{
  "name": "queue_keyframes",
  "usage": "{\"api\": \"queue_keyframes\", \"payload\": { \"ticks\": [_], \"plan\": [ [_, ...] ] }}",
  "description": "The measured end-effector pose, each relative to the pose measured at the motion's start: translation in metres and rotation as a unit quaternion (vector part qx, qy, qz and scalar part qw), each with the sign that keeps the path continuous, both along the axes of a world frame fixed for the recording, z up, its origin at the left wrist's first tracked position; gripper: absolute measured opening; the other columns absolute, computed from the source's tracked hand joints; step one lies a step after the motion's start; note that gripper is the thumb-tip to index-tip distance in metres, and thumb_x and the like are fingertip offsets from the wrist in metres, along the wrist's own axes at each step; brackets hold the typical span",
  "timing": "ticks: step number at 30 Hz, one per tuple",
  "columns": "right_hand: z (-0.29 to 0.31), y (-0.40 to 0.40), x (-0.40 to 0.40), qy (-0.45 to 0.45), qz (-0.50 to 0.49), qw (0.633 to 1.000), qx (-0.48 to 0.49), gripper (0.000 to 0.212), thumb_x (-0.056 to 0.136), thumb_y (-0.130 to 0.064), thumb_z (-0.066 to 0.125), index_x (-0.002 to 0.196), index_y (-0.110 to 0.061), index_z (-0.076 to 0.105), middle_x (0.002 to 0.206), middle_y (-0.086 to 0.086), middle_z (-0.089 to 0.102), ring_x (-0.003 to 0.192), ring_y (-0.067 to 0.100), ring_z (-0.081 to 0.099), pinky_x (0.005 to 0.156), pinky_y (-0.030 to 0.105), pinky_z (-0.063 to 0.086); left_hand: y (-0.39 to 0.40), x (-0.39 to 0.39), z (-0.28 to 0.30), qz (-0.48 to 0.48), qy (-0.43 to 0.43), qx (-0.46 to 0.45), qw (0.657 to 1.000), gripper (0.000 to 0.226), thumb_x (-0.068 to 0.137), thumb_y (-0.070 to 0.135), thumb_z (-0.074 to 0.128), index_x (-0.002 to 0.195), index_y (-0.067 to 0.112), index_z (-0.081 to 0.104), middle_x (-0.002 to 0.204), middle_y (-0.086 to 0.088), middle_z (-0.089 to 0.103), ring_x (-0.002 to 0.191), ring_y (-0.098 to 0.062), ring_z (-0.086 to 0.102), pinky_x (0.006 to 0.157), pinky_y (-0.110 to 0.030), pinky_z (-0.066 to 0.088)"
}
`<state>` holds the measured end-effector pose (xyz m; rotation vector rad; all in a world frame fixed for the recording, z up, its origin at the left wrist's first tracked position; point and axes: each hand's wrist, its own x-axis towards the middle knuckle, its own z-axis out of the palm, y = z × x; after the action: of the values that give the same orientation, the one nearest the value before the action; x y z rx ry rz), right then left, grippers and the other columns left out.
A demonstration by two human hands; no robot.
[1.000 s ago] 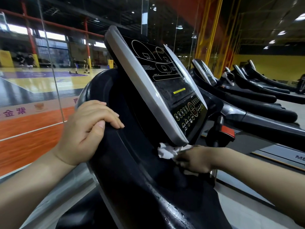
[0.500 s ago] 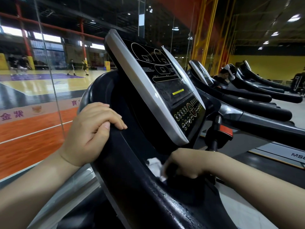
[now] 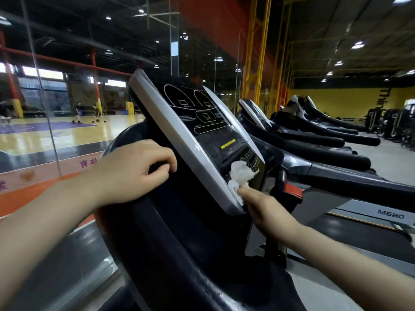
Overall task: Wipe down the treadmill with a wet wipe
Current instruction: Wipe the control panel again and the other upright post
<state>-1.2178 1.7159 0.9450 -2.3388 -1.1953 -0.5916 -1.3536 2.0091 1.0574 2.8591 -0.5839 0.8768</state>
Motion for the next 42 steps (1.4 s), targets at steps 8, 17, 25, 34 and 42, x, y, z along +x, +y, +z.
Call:
{"api": "queue_keyframes", "payload": {
  "ticks": [8,17,25,34,42],
  "plan": [
    [0.028,0.016,0.064,-0.003,-0.152,0.988,-0.020,0.016,0.090,-0.001,0.050,0.080,-0.012,0.056,0.093,0.004,0.052,0.082,0.028,0.058,0.065,0.029,0.040,0.036,0.068,0.049,0.097,-0.068,0.073,0.990,0.060,0.080,0.043,0.033,0.133,0.021,0.054,0.148,-0.001,0.048,0.140,-0.024,0.038,0.114,-0.050,0.031],
    [0.022,0.017,0.048,-0.034,-0.091,0.995,0.032,0.031,0.087,-0.011,0.045,0.116,-0.015,0.057,0.097,-0.004,0.054,0.083,0.024,0.062,0.070,0.021,0.041,0.046,0.078,0.043,0.057,-0.061,-0.110,0.990,0.068,0.078,0.045,0.038,0.141,0.022,0.049,0.157,0.007,0.033,0.145,-0.017,0.027,0.113,-0.025,0.014],
    [0.021,0.031,0.048,-0.021,0.050,0.991,0.120,0.026,0.085,-0.003,0.063,0.108,-0.010,0.071,0.112,0.002,0.061,0.104,0.003,0.057,0.090,0.006,0.039,0.048,0.079,0.039,0.074,-0.044,-0.061,0.994,0.083,0.076,0.057,0.027,0.154,0.028,0.029,0.162,0.014,0.016,0.149,-0.011,0.011,0.115,-0.021,0.002],
    [0.029,0.048,0.022,-0.005,0.095,0.983,0.157,0.029,0.092,-0.010,0.054,0.116,-0.017,0.068,0.119,-0.010,0.067,0.115,0.005,0.060,0.096,0.016,0.044,0.048,0.076,0.039,0.067,-0.030,-0.118,0.990,0.078,0.073,0.055,0.029,0.150,0.040,0.030,0.155,0.031,0.013,0.146,-0.001,0.012,0.115,-0.027,0.009],
    [0.093,0.108,0.094,0.026,-0.049,0.990,0.129,0.019,0.087,0.003,0.047,0.083,-0.014,0.055,0.079,0.001,0.059,0.070,0.021,0.051,0.065,0.030,0.036,0.044,0.069,0.041,0.055,0.000,-0.158,0.986,0.073,0.076,0.029,0.039,0.147,0.046,0.030,0.150,0.040,0.012,0.138,0.020,0.004,0.114,-0.021,0.009]
  ]
}}
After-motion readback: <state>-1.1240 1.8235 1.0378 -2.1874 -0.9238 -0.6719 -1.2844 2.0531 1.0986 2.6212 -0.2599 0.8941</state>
